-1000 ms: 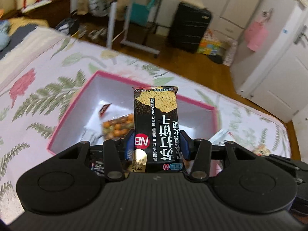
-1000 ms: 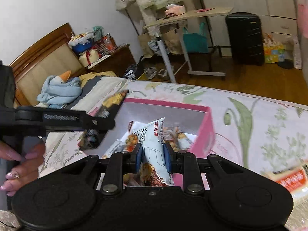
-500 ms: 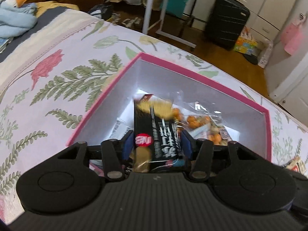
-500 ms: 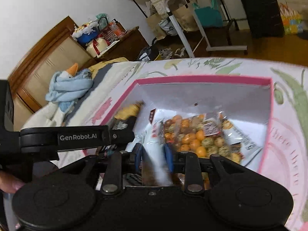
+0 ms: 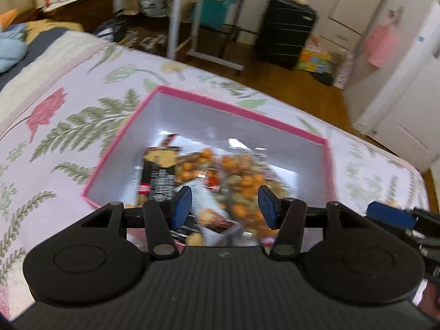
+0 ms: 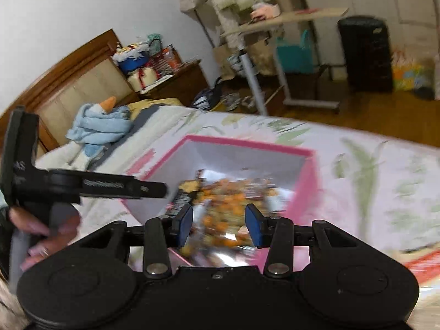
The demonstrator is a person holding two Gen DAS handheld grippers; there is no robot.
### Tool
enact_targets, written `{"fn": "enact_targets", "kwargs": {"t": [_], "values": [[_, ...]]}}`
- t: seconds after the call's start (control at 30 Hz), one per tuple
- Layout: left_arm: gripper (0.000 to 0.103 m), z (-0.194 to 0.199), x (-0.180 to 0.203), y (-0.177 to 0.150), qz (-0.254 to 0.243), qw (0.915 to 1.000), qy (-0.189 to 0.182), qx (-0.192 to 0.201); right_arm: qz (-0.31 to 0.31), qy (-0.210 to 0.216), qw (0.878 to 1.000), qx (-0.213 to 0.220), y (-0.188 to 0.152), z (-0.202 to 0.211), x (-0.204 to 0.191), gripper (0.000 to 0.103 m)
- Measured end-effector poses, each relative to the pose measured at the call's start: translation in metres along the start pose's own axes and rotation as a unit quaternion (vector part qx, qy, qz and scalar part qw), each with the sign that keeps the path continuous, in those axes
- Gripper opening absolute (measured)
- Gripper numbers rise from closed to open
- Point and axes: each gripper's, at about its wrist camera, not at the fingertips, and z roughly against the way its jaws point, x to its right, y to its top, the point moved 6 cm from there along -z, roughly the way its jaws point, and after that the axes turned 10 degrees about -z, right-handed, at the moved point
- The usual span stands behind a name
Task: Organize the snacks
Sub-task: 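Carry the cracker pack and white bar into the pink box and open both tools, then move both tools to the cream noodle bag and grasp it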
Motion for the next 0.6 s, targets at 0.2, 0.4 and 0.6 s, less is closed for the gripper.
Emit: {"fn": "enact_targets", "kwargs": {"t": [0.2,0.4,0.6], "values": [[0.052,0.008,0.066,0.002,-0.046,0.9973,-0.057,-0.001,0.003,-0.081,0.996,0.023,0.007,0.056,0.058,0.048],[0.052,-0.004,0.148,-0.001,-0.108,0.9885,-0.105,-0.014,-0.036,-0.152,0.987,0.045,0.010,0.093,0.128,0.055],[0.051,-0.040,0.208,-0.010,-0.118,0.9811,-0.145,-0.050,-0.126,-0.143,0.981,0.031,0.007,0.104,0.193,0.061]]}}
